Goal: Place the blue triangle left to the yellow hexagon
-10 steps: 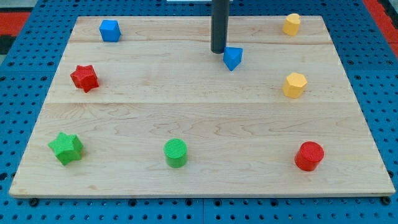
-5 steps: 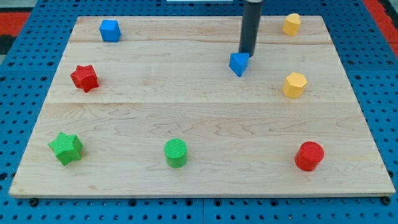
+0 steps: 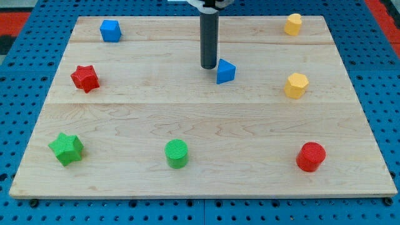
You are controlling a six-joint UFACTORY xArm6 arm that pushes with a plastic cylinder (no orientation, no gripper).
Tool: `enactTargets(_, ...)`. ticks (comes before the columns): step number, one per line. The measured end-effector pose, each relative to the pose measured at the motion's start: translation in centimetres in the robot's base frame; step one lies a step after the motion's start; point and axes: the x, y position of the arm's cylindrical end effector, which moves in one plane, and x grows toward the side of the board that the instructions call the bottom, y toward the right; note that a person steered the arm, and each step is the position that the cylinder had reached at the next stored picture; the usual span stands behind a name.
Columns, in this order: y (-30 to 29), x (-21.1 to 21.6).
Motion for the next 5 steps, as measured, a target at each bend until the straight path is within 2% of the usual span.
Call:
enactTargets(1,1.9,0.7)
enactTargets(2,1.9,-1.0)
enactTargets(4,5.0,-1.3)
enactTargets(5,4.7,1.3)
